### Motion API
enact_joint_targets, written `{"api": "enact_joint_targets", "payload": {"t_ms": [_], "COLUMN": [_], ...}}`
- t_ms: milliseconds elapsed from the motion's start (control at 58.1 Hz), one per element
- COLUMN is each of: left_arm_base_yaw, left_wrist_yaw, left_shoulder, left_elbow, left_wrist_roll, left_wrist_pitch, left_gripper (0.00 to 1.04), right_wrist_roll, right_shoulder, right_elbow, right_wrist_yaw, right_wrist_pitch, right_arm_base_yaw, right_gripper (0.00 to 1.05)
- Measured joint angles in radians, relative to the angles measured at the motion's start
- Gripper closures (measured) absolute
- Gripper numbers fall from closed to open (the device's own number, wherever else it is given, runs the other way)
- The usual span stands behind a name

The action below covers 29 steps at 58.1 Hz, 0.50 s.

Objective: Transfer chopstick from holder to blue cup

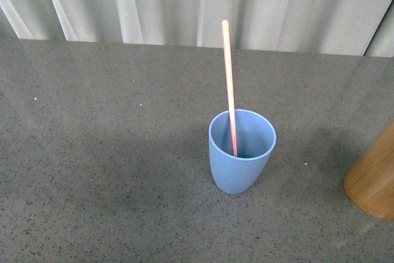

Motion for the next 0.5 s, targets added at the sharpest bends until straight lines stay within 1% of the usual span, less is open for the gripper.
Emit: {"api": "enact_joint_targets", "payload": {"t_ms": [17, 69, 499], "left_arm_base_yaw": [0.0, 0.0, 0.0], "left_wrist_yaw": [0.0, 0.0, 0.0], "left_shoulder": [0.0, 0.0, 0.0], "left_elbow": [0.0, 0.0, 0.0], "left_wrist_roll": [0.0, 0.0, 0.0], "left_wrist_pitch": [0.0, 0.0, 0.0], "left_gripper": [0.07, 0.07, 0.07], "right_wrist_roll": [0.001, 0.0, 0.0], "right_shoulder": [0.0, 0.0, 0.0], "right_elbow": [0.0, 0.0, 0.0], "right_wrist_yaw": [0.0, 0.0, 0.0], "right_wrist_pitch": [0.0, 0.0, 0.0], "right_arm_base_yaw": [0.0, 0.0, 0.0], "right_gripper": [0.08, 0.11, 0.1]}}
